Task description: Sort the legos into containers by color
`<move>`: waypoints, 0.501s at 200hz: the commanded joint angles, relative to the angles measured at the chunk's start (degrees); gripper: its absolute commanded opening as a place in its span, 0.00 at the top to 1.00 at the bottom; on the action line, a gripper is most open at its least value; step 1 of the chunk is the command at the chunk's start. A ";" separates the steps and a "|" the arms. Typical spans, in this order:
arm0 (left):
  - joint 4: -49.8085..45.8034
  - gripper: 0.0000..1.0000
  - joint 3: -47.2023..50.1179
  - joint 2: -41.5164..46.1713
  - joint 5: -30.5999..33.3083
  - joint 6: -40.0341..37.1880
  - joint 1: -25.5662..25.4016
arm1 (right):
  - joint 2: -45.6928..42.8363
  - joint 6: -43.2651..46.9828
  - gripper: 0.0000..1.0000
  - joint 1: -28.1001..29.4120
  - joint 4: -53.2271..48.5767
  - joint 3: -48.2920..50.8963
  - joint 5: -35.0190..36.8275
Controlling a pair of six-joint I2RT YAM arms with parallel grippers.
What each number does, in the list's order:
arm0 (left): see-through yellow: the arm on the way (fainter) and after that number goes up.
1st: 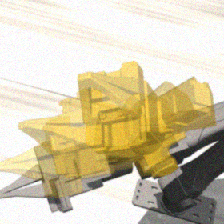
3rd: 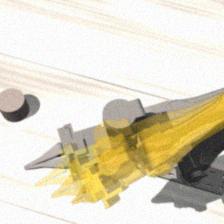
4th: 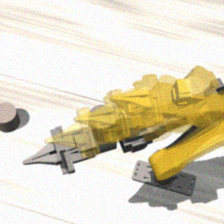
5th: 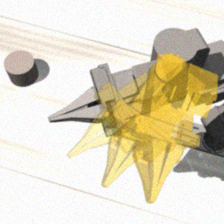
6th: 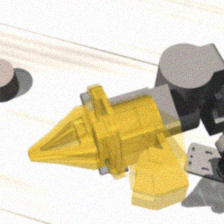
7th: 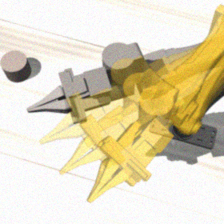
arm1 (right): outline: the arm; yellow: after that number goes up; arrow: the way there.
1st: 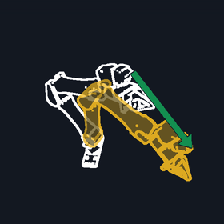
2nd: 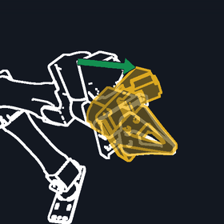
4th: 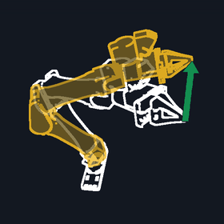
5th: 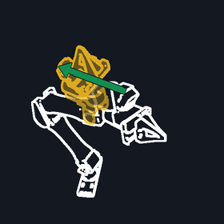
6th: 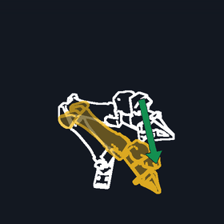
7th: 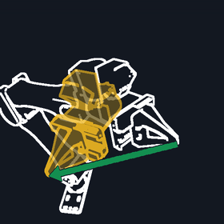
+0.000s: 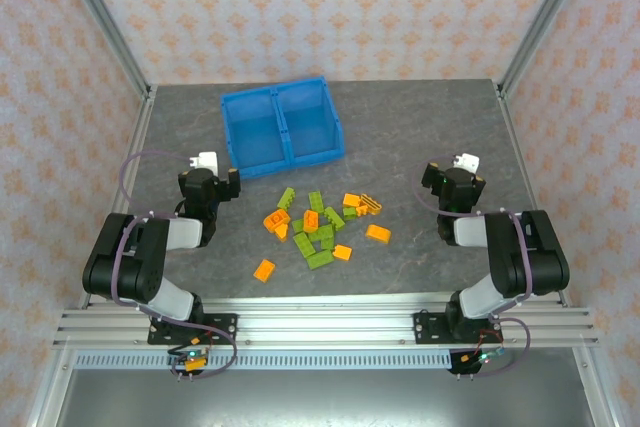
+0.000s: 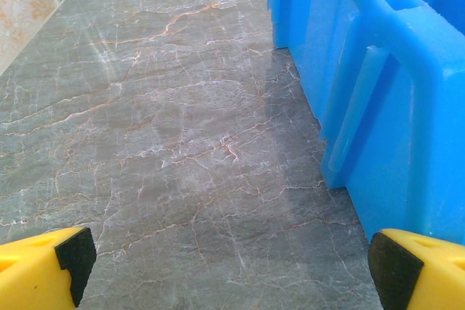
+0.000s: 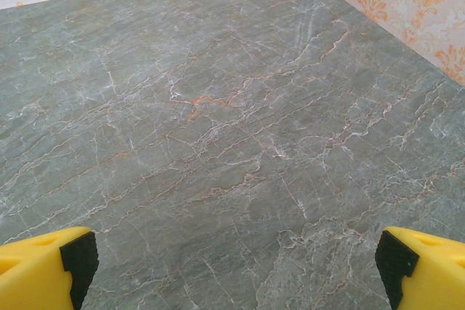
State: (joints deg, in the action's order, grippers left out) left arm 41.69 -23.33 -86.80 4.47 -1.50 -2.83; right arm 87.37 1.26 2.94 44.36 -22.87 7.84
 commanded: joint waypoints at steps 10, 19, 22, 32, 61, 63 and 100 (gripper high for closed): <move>0.76 0.00 -1.28 0.85 -0.45 0.28 0.28 | -12.58 -1.22 0.01 0.74 -14.74 -3.62 2.77; 0.80 0.00 -1.28 0.87 -0.48 0.30 0.28 | -18.77 -6.66 0.00 0.77 -24.97 -6.75 5.50; 0.83 0.00 -1.28 0.85 -0.55 0.29 0.28 | -21.25 -8.73 0.00 0.82 -28.58 -7.65 6.41; 0.70 0.00 -1.32 0.85 -0.64 0.38 0.37 | -27.66 -15.82 0.00 0.84 -38.33 -10.27 7.04; 0.79 0.00 -1.29 0.85 -0.69 0.39 0.44 | -38.02 -26.31 0.00 1.72 -63.10 -18.60 -5.79; 0.83 0.00 -1.28 0.85 -0.73 0.41 0.39 | -38.23 -26.48 0.00 1.85 -64.73 -19.05 -6.73; -3.74 0.00 -3.23 3.07 -2.57 -1.10 -0.06 | -36.30 -26.97 0.01 6.71 -82.82 -27.84 -25.30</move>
State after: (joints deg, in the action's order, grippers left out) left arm 41.36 -23.44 -86.74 4.21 -1.52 -2.83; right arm 47.86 -21.89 6.68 -16.12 -48.21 -2.37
